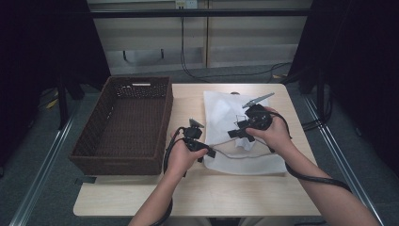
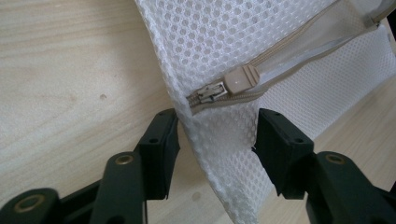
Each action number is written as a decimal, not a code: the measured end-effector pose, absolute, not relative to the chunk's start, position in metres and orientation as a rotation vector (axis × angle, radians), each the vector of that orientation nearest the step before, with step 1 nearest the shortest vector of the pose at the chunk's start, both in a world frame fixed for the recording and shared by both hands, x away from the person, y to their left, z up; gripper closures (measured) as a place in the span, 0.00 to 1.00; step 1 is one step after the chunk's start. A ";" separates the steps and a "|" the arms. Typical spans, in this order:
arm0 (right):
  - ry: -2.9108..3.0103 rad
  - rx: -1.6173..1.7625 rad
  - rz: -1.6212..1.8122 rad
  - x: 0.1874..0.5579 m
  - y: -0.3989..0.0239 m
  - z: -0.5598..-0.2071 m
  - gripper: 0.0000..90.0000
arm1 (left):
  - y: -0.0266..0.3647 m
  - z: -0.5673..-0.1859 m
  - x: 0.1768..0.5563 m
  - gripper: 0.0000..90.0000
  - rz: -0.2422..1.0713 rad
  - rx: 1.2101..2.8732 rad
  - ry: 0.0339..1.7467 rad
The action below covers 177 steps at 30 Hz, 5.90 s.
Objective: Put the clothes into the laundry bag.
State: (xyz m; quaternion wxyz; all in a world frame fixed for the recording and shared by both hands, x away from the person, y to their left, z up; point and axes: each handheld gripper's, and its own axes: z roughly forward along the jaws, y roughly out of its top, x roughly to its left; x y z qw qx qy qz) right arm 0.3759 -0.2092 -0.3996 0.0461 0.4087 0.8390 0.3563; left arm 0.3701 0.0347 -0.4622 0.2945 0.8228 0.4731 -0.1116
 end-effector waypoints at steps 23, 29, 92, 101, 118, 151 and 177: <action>2.575 1.265 1.158 0.372 -0.200 -0.402 0.39 | 0.037 -0.455 0.371 0.94 -0.348 2.145 1.246; 2.584 1.287 1.195 0.371 -0.199 -0.403 0.42 | 0.038 -0.450 0.371 0.94 -0.351 2.122 1.240; 2.575 1.851 1.389 0.376 -0.173 -0.431 0.97 | 0.036 -0.443 0.370 0.89 -0.365 2.107 1.160; 2.594 1.812 1.376 0.375 -0.176 -0.428 0.98 | 0.034 -0.447 0.372 0.88 -0.402 2.061 1.158; 2.583 1.785 1.387 0.367 -0.187 -0.430 0.98 | 0.036 -0.440 0.370 0.95 -0.443 2.030 1.216; 2.561 1.736 1.412 0.351 -0.213 -0.452 0.98 | 0.041 -0.440 0.370 0.95 -0.475 2.046 1.270; 2.552 1.733 1.419 0.348 -0.226 -0.444 0.98 | 0.042 -0.442 0.372 0.95 -0.510 2.025 1.272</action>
